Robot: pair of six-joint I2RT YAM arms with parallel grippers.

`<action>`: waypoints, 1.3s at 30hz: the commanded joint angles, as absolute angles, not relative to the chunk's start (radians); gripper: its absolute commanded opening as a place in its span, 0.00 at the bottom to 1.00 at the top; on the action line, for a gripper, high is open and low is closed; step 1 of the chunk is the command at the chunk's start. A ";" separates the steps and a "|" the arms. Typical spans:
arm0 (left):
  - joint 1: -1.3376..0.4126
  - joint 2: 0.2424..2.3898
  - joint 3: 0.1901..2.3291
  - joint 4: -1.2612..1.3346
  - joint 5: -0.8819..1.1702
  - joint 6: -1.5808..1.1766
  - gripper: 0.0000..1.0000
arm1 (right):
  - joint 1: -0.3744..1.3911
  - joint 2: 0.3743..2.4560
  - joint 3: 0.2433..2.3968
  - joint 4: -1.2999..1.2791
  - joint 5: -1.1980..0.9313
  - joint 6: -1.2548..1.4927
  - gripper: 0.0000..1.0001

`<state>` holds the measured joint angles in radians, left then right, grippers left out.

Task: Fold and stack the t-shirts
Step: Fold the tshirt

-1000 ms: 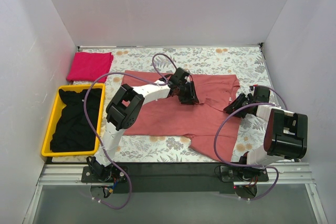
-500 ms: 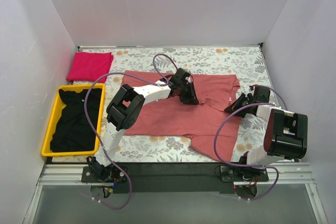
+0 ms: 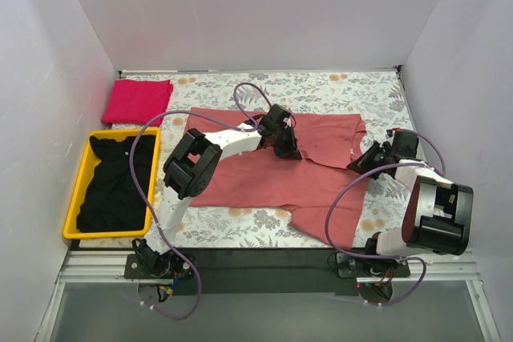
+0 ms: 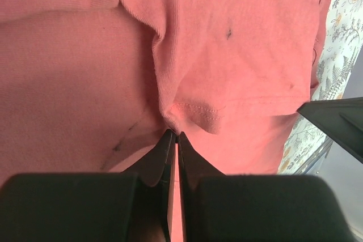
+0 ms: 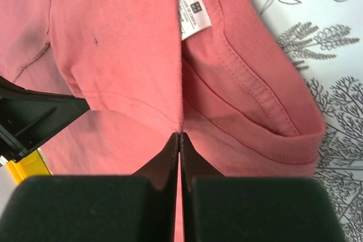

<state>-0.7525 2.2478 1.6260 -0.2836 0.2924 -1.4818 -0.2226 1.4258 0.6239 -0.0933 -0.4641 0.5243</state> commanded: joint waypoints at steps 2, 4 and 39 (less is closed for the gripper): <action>-0.756 2.194 1.644 -0.291 0.273 -1.488 0.00 | -0.238 1.391 0.657 -0.166 -0.439 0.491 0.01; -0.753 2.187 1.646 -0.299 0.275 -1.489 0.00 | -0.238 1.391 0.663 -0.184 -0.434 0.485 0.01; -0.120 2.089 1.557 -0.370 0.094 -1.243 0.29 | -0.238 1.850 1.084 0.268 -0.561 0.538 0.46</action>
